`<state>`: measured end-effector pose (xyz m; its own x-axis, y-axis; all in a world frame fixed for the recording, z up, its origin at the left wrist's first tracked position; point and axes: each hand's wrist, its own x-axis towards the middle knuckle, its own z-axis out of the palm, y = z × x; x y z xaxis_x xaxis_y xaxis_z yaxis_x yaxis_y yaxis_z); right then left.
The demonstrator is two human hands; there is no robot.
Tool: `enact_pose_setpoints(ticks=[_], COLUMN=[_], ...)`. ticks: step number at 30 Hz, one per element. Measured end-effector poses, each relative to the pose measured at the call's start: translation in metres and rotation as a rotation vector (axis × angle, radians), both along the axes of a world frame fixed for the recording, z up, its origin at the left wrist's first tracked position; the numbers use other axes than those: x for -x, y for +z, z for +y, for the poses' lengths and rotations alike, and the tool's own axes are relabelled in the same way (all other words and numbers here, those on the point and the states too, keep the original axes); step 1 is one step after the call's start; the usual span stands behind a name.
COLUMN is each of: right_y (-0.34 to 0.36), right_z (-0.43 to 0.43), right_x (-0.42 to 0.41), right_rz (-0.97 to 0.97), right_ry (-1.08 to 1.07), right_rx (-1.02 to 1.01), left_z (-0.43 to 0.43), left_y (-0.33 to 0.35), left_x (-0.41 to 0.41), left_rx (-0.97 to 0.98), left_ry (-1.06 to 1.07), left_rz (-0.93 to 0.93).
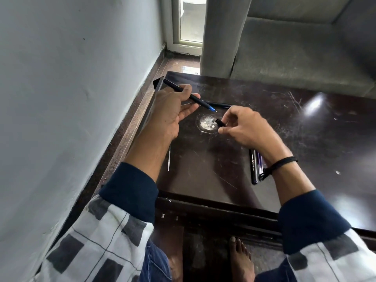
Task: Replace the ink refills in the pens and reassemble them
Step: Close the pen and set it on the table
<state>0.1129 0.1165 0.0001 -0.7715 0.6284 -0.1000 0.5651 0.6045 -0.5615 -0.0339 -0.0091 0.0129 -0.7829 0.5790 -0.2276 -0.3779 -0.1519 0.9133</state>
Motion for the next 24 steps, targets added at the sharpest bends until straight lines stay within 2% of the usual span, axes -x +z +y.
enact_pose_setpoints(ticks=[5, 24], right_y=[0.0044, 0.0067], right_z=[0.0019, -0.0026], right_x=[-0.0015, -0.0020], right_rz=[0.125, 0.126], right_ry=[-0.008, -0.014], right_rx=[0.097, 0.053], left_z=[0.0022, 0.0026], left_y=[-0.0009, -0.0002], left_x=[-0.0038, -0.0061], left_rx=[0.037, 0.045], left_ry=[-0.011, -0.019], left_rz=[0.048, 0.057])
